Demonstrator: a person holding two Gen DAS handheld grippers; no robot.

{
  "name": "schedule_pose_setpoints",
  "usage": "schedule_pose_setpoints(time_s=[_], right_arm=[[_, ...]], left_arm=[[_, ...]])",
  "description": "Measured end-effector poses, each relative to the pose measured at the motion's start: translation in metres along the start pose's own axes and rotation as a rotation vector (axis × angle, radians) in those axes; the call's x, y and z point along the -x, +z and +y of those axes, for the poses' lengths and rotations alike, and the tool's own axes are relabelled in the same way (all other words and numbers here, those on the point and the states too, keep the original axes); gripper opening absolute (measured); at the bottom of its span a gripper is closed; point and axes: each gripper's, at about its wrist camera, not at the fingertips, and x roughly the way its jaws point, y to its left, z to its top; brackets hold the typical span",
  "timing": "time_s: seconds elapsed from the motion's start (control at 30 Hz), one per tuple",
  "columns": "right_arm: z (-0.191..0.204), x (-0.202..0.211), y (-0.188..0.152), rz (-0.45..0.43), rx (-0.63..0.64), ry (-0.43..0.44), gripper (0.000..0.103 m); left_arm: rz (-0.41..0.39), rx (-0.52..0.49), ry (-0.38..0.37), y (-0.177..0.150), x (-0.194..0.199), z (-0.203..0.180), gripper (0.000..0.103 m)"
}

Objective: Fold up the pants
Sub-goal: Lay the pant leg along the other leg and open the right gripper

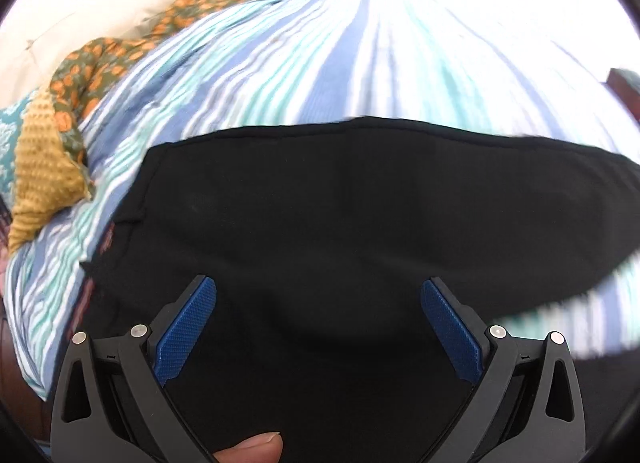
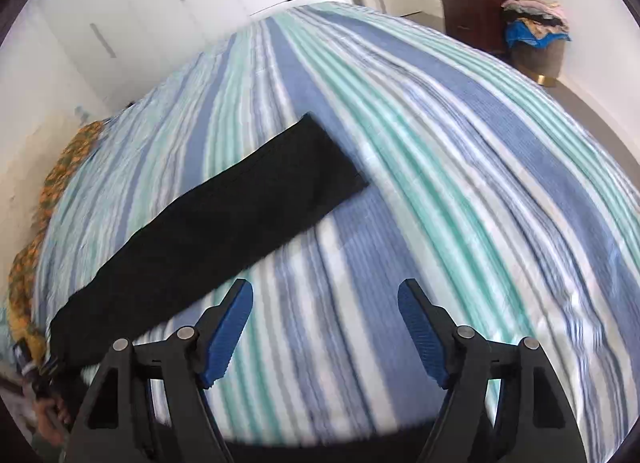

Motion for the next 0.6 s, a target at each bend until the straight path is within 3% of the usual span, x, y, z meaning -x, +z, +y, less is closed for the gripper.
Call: schedule_pose_setpoints(time_s=[0.13, 0.27, 0.43, 0.6], right_arm=[[0.063, 0.032, -0.101, 0.079, 0.033, 0.213, 0.081], [0.108, 0.030, -0.171, 0.115, 0.032, 0.292, 0.081], [0.147, 0.009, -0.208, 0.139, 0.139, 0.226, 0.081], [0.153, -0.005, -0.216, 0.147, 0.163, 0.176, 0.085]], left_arm=[[0.089, -0.072, -0.070, -0.052, 0.028, -0.035, 0.102], [0.135, -0.116, -0.057, -0.088, 0.031, -0.058, 0.102], [0.113, -0.117, -0.054, -0.118, 0.036, -0.073, 0.102], [0.113, -0.108, -0.059, -0.121, 0.037, -0.074, 0.102]])
